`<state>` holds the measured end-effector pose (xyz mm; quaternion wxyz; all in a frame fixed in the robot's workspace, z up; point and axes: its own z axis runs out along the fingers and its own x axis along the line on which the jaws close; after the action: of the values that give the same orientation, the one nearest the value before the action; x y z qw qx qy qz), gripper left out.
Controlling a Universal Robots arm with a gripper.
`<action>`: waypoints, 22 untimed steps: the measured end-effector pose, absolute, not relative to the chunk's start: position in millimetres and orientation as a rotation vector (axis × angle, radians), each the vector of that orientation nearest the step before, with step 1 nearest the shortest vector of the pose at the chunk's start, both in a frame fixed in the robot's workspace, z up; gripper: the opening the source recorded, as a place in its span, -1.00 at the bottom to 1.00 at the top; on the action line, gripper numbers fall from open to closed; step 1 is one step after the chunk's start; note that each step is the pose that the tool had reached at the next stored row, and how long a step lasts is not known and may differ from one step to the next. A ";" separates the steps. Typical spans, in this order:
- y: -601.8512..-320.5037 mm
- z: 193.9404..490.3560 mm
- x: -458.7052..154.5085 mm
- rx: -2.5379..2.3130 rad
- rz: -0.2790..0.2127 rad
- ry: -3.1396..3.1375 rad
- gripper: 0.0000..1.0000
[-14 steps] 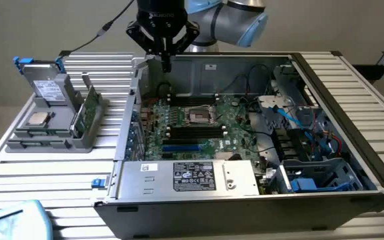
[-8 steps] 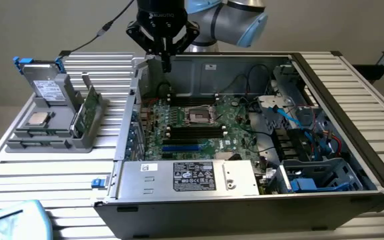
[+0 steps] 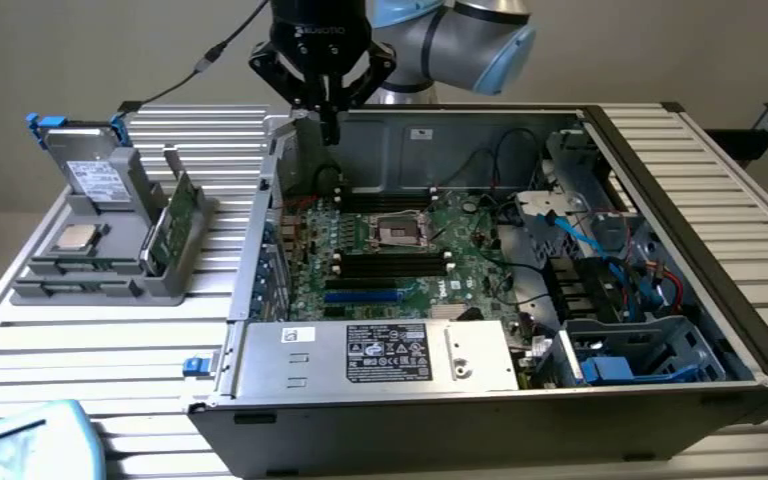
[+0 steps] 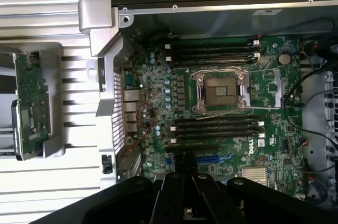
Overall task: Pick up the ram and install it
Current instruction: 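Reach for the ram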
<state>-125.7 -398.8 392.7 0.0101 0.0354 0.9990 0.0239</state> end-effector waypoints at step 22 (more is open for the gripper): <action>-398.8 392.6 -223.4 0.111 0.090 3.120 -0.79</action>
<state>-223.4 -398.8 392.6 0.0092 0.0355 0.9989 0.0290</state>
